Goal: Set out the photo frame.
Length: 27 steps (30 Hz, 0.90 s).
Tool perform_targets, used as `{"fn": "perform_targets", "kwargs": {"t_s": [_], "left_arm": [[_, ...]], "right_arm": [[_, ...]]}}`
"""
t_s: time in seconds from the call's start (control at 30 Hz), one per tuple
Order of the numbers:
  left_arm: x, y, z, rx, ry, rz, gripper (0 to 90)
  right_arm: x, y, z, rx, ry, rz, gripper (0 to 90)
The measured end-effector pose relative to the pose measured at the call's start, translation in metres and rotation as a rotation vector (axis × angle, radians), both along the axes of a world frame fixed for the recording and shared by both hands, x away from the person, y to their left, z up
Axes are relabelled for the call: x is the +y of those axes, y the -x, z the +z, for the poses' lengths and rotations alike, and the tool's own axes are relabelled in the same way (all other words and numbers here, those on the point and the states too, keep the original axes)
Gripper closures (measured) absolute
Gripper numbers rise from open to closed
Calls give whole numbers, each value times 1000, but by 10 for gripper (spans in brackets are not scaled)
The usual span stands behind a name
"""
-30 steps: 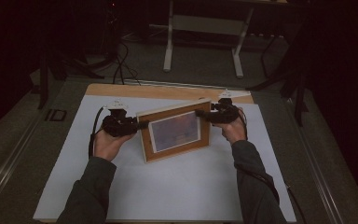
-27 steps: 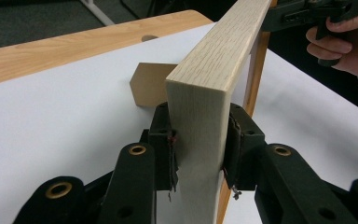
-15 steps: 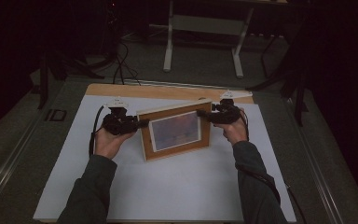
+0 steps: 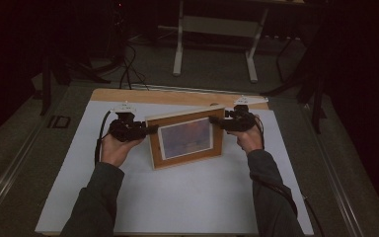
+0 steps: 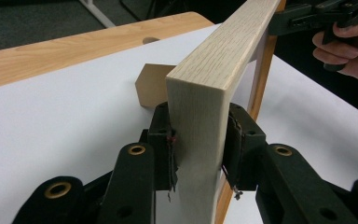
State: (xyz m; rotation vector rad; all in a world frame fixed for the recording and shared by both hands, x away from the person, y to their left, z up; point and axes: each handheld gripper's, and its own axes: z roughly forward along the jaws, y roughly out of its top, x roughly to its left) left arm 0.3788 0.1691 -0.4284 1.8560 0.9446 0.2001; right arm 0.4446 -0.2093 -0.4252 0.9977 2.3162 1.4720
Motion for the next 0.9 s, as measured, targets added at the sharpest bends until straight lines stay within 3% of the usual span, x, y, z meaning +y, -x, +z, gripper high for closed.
{"fn": "perform_targets", "kwargs": {"t_s": [0.9], "left_arm": [[0, -15, -2, 17, 37, -5, 663]], "right_arm": [[-9, 9, 0, 6, -1, -27, 502]]}}
